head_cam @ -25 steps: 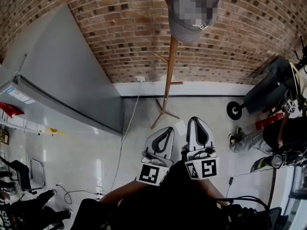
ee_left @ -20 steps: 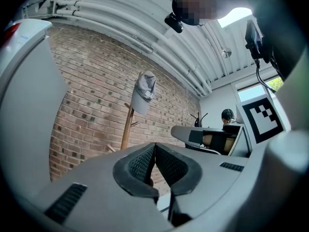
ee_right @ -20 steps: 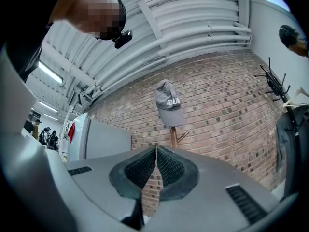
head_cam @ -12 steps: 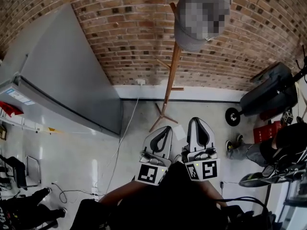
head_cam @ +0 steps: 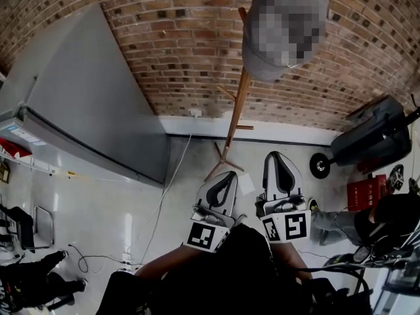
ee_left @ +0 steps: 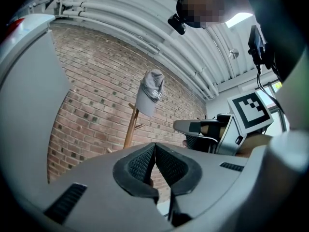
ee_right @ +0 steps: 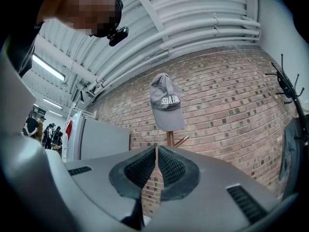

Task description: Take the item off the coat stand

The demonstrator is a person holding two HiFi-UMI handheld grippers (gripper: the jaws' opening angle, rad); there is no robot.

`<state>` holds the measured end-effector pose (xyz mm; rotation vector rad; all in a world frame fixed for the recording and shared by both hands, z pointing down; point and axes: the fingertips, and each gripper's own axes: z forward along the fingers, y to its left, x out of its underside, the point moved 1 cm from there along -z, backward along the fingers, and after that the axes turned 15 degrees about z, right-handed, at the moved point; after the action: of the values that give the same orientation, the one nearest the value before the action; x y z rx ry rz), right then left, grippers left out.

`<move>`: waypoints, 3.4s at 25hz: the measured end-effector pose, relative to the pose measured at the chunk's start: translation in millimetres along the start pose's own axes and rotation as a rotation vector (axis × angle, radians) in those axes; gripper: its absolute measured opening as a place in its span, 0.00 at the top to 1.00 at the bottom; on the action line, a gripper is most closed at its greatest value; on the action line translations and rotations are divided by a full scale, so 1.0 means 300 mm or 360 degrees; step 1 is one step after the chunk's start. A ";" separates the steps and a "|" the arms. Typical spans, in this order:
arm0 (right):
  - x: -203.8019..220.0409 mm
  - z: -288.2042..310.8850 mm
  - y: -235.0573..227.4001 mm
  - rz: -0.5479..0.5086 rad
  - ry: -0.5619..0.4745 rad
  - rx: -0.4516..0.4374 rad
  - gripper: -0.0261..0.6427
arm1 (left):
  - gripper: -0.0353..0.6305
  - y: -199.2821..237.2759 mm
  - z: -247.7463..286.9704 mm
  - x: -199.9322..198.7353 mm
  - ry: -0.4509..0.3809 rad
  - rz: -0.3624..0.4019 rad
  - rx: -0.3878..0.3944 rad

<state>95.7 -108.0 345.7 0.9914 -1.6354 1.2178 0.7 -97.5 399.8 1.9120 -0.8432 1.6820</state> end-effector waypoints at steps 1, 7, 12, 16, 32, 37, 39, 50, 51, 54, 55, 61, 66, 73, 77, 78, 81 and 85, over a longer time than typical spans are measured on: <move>-0.009 0.013 -0.005 -0.0008 0.0001 -0.0004 0.93 | 0.92 0.005 0.008 -0.003 -0.0013 -0.0014 -0.0006; -0.082 0.094 -0.035 -0.0028 -0.0046 -0.0065 0.93 | 0.92 0.026 0.059 0.006 -0.0006 -0.0001 -0.0040; -0.143 0.147 -0.065 -0.0019 -0.0085 -0.0122 0.93 | 0.92 0.009 0.109 0.016 0.0008 0.0026 -0.0032; -0.183 0.171 -0.081 -0.0016 -0.0096 -0.0154 0.86 | 0.92 -0.008 0.144 0.018 0.0014 0.0027 -0.0020; -0.365 0.282 -0.075 0.0002 -0.0240 -0.0265 0.75 | 0.92 0.009 0.232 0.014 0.0011 0.0037 -0.0042; -0.396 0.308 -0.073 0.0038 -0.0247 -0.0291 0.73 | 0.92 0.024 0.231 0.013 0.0011 0.0045 -0.0059; -0.398 0.314 -0.074 0.0052 -0.0241 -0.0293 0.72 | 0.92 0.032 0.228 0.012 0.0009 0.0037 -0.0074; -0.453 0.360 -0.059 0.0022 -0.0281 -0.0340 0.69 | 0.92 0.056 0.178 0.012 -0.0007 0.0035 -0.0144; -0.454 0.363 -0.058 0.0018 -0.0280 -0.0342 0.69 | 0.92 0.056 0.173 0.013 -0.0005 0.0035 -0.0151; -0.458 0.375 -0.051 0.0012 -0.0285 -0.0350 0.68 | 0.92 0.060 0.158 0.016 -0.0003 0.0036 -0.0173; -0.458 0.381 -0.049 0.0012 -0.0283 -0.0353 0.68 | 0.92 0.060 0.155 0.017 -0.0002 0.0042 -0.0179; -0.454 0.408 -0.053 0.0020 -0.0271 -0.0344 0.67 | 0.92 0.069 0.138 0.019 0.0009 0.0046 -0.0223; -0.459 0.426 -0.032 0.0003 -0.0265 -0.0361 0.67 | 0.92 0.075 0.128 0.022 0.0015 0.0036 -0.0246; -0.492 0.437 -0.037 0.0028 -0.0325 -0.0347 0.67 | 0.92 0.080 0.114 0.020 0.0013 0.0016 -0.0268; -0.495 0.444 -0.036 0.0029 -0.0320 -0.0356 0.68 | 0.92 0.084 0.107 0.017 0.0008 0.0015 -0.0283; -0.496 0.443 -0.038 0.0031 -0.0323 -0.0354 0.69 | 0.92 0.084 0.105 0.017 0.0009 0.0013 -0.0285; -0.501 0.442 -0.043 0.0046 -0.0340 -0.0350 0.79 | 0.92 0.087 0.098 0.017 0.0009 0.0008 -0.0284; -0.512 0.444 -0.057 0.0061 -0.0355 -0.0347 0.82 | 0.92 0.093 0.088 0.016 0.0006 0.0005 -0.0295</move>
<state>139.6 -224.8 184.4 0.9885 -1.9227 0.9548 0.2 -136.1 398.9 1.7827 -0.9655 1.5503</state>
